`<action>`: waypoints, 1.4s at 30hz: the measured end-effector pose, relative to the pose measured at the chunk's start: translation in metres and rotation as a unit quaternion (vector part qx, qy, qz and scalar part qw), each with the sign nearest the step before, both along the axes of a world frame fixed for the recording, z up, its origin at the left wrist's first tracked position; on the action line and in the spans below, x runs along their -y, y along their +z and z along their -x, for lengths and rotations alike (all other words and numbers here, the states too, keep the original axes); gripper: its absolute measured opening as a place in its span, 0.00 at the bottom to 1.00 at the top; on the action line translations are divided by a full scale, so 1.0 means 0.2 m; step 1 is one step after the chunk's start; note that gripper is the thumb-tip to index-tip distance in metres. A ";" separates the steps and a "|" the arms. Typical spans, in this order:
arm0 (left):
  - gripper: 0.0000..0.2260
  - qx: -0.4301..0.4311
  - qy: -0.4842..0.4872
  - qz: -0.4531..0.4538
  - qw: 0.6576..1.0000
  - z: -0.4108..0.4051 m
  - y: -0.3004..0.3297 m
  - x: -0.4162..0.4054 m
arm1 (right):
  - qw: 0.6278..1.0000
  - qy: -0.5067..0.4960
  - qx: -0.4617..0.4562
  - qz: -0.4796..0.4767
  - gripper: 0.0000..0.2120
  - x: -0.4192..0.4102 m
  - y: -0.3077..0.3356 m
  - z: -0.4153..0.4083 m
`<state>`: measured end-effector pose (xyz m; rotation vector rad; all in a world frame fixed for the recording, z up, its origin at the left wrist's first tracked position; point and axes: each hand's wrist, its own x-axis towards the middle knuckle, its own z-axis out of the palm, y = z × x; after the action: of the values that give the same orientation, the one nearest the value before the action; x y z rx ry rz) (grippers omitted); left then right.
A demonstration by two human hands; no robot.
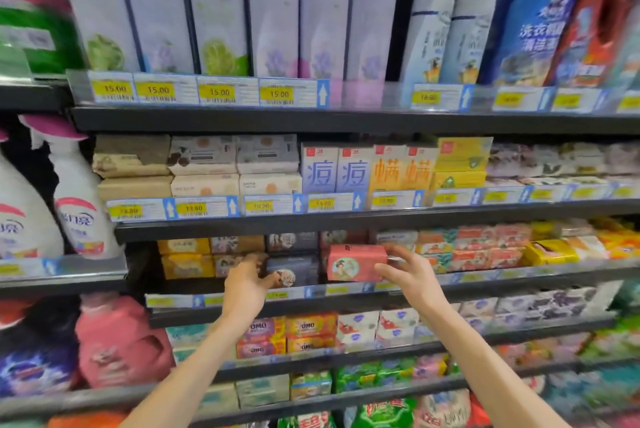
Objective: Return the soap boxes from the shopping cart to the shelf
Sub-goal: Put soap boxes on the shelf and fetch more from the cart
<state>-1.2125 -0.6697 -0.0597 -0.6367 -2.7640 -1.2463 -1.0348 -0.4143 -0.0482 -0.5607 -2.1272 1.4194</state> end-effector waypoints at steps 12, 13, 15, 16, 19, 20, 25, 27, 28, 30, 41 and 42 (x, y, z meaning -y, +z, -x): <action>0.12 -0.040 0.029 -0.002 0.999 -0.02 -0.02 -0.02 | 0.994 -0.045 0.014 -0.103 0.12 0.08 -0.02 0.11; 0.12 -0.041 0.029 -0.007 0.999 -0.02 -0.03 -0.02 | 0.991 -0.053 0.018 -0.121 0.11 0.08 -0.03 0.11; 0.12 -0.049 0.029 -0.006 0.998 -0.02 -0.03 -0.01 | 0.985 -0.065 0.027 -0.155 0.15 0.08 -0.05 0.12; 0.12 -0.052 0.029 -0.005 0.998 -0.02 -0.04 -0.01 | 0.983 -0.068 0.034 -0.170 0.16 0.08 -0.06 0.12; 0.11 -0.051 0.027 -0.008 0.998 -0.02 -0.04 -0.01 | 0.978 -0.072 0.046 -0.191 0.15 0.09 -0.10 0.12; 0.11 -0.051 0.028 -0.007 0.998 -0.01 -0.04 -0.01 | 0.977 -0.078 0.049 -0.194 0.15 0.10 -0.11 0.12; 0.11 -0.052 0.029 0.000 0.998 0.00 -0.05 -0.01 | 0.963 -0.136 0.067 -0.223 0.15 0.18 -0.14 0.15; 0.12 -0.049 0.031 0.003 0.998 0.00 -0.04 -0.01 | 0.963 -0.147 0.057 -0.218 0.15 0.20 -0.13 0.15; 0.12 -0.049 0.031 0.003 0.998 0.00 -0.04 -0.01 | 0.961 -0.152 0.051 -0.226 0.14 0.20 -0.14 0.15; 0.12 -0.052 0.028 0.005 0.998 0.00 -0.05 -0.02 | 0.957 -0.156 0.043 -0.240 0.12 0.20 -0.15 0.16; 0.12 -0.069 0.030 0.010 0.997 0.00 -0.06 -0.03 | 0.951 -0.165 0.039 -0.260 0.10 0.15 -0.17 0.20; 0.12 -0.071 0.029 0.009 0.997 0.00 -0.06 -0.03 | 0.947 -0.169 0.039 -0.269 0.08 0.16 -0.18 0.20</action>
<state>-1.2126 -0.6638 -0.0714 -0.6159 -2.6606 -1.1195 -1.0755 -0.4456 -0.0841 -0.7206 -2.2161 0.6007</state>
